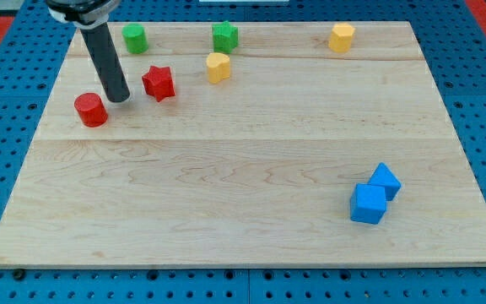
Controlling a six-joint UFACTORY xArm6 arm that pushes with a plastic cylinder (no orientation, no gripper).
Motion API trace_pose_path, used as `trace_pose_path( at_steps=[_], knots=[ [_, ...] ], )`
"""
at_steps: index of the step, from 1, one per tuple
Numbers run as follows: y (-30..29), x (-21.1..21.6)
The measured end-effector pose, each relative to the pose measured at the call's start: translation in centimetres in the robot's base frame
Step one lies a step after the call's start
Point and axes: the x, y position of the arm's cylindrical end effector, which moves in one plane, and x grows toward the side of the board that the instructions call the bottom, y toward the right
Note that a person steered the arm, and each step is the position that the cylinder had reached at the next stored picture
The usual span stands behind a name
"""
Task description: Push the red star into the yellow heart
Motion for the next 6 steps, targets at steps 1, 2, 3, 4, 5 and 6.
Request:
trace_pose_path(
  at_steps=[1,2,3,4,5,6],
  knots=[
    [2.2,-1.1],
    [5.1,-2.2],
    [8.0,-2.2],
    [11.8,-2.2],
    [13.4,-2.6],
    [12.5,-3.4]
  ],
)
